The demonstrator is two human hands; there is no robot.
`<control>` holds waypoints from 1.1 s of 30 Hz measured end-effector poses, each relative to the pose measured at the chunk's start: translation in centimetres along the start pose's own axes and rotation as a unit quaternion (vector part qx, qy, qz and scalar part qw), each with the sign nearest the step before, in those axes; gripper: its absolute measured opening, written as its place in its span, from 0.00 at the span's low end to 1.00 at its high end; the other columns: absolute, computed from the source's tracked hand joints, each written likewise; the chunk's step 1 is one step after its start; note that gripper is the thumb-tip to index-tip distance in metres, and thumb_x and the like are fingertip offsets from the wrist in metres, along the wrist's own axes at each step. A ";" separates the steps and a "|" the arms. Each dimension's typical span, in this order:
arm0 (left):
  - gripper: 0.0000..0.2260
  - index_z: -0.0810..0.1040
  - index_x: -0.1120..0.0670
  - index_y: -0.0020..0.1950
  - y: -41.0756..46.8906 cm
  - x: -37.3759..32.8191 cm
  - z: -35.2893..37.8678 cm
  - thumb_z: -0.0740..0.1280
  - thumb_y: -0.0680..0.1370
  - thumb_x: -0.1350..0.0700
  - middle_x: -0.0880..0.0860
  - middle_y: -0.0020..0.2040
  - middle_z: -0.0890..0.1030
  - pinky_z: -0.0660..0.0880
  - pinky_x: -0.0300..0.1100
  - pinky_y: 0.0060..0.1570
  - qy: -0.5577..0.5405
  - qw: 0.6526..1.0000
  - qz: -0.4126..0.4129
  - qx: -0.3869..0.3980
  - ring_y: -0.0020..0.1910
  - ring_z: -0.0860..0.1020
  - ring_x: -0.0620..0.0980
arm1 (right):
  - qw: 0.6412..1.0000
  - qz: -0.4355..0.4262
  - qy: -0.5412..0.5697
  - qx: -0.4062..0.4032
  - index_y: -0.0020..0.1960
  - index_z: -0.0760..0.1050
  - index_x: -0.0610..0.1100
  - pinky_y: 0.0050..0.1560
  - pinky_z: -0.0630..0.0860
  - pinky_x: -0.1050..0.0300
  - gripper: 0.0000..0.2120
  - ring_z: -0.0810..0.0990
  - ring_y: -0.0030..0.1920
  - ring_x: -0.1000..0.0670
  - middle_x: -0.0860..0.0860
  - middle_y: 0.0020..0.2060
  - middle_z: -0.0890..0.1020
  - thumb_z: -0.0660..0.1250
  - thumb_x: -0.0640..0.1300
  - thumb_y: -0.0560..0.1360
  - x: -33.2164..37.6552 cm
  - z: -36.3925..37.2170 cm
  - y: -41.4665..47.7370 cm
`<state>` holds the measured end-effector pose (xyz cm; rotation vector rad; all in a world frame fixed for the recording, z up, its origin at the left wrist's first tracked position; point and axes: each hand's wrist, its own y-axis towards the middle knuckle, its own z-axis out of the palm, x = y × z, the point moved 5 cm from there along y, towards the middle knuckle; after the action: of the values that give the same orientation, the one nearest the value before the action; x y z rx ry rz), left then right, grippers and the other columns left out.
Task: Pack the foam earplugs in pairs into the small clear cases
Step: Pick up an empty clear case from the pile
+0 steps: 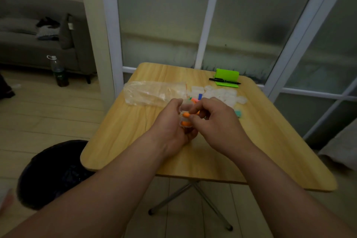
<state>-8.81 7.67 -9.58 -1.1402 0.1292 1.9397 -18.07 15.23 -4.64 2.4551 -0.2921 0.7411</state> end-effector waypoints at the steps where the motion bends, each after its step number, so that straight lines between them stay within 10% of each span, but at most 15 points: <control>1: 0.23 0.80 0.55 0.68 0.0 0.0 0.0 0.54 0.85 0.43 0.56 0.50 0.84 0.76 0.46 0.47 0.001 1.000 0.000 0.002 0.43 0.80 0.49 | 1.000 -0.001 -0.006 0.003 0.46 0.81 0.54 0.46 0.77 0.52 0.04 0.77 0.44 0.55 0.55 0.43 0.78 0.75 0.46 0.76 0.0 0.1 0.0; 19: 0.19 0.80 0.55 0.60 -0.1 -0.1 0.3 0.55 0.85 0.45 0.56 0.43 0.80 0.73 0.43 0.38 -0.001 1.000 -0.006 0.030 0.35 0.75 0.49 | 0.998 0.035 0.042 -0.019 0.49 0.82 0.52 0.40 0.72 0.62 0.03 0.79 0.41 0.56 0.54 0.40 0.81 0.71 0.44 0.79 -1.4 -0.6 0.5; 25: 0.17 0.78 0.56 0.61 -0.5 0.0 0.8 0.56 0.81 0.49 0.55 0.41 0.77 0.71 0.44 0.38 0.012 0.999 -0.020 0.049 0.35 0.73 0.50 | 0.998 0.033 0.050 0.001 0.67 0.80 0.53 0.55 0.77 0.56 0.13 0.79 0.54 0.60 0.57 0.53 0.82 0.64 0.47 0.84 -1.4 -0.6 0.4; 30: 0.26 0.75 0.65 0.72 0.0 -0.4 0.3 0.56 0.78 0.53 0.65 0.57 0.84 0.78 0.47 0.52 -0.052 0.996 -0.020 0.071 0.45 0.80 0.53 | 0.999 -0.041 0.000 0.028 0.62 0.84 0.56 0.60 0.73 0.52 0.11 0.75 0.57 0.57 0.60 0.53 0.81 0.66 0.53 0.83 0.0 0.1 -0.8; 33: 0.24 0.75 0.66 0.69 0.0 -0.5 0.4 0.56 0.76 0.59 0.62 0.48 0.81 0.75 0.43 0.45 -0.060 0.995 -0.010 0.079 0.39 0.77 0.51 | 0.996 -0.066 -0.040 0.035 0.60 0.82 0.56 0.59 0.74 0.52 0.10 0.74 0.55 0.57 0.63 0.50 0.79 0.71 0.55 0.80 0.4 0.4 -1.4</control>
<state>-8.96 7.58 -8.99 -0.9162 0.2025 1.9372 -17.08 16.16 -5.35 2.5465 -0.1333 0.6071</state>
